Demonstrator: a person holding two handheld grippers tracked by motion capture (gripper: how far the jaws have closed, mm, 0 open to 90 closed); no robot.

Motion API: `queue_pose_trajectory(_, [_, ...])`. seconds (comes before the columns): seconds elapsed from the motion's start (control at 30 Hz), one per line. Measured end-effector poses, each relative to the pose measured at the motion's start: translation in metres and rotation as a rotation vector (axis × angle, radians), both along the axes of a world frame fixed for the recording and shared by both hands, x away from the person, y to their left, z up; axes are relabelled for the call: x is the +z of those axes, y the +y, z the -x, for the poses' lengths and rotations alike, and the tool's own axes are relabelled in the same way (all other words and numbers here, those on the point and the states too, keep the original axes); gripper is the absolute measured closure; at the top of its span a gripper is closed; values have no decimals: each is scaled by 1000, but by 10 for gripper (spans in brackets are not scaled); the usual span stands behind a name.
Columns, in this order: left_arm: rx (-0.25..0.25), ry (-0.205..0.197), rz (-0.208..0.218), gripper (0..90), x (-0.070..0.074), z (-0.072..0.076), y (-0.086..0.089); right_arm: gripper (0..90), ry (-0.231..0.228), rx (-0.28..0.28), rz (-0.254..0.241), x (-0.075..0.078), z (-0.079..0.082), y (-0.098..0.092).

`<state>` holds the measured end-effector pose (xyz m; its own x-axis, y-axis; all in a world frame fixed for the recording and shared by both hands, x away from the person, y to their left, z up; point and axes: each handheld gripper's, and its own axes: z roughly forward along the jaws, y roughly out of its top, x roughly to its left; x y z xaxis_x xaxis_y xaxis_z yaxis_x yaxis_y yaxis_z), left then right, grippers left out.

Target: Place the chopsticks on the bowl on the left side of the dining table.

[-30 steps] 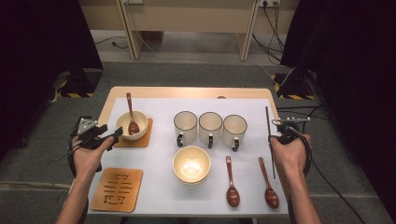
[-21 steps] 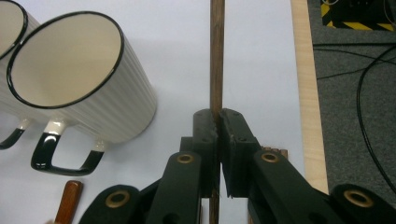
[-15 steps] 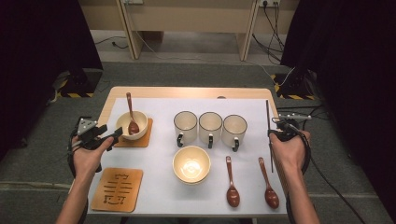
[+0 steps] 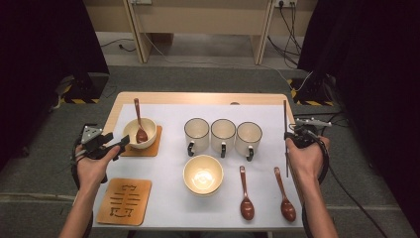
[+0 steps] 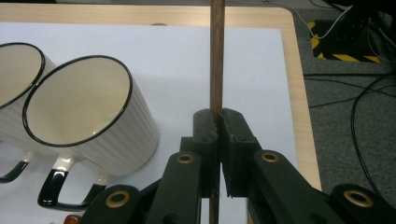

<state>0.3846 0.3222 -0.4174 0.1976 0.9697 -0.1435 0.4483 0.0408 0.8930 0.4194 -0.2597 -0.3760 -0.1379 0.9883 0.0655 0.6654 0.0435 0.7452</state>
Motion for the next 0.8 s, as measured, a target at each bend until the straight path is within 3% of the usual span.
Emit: queue_pose_trajectory(0.8, [6,0,0,321,1,1,2,854,-97,-9,10,11,-3,5])
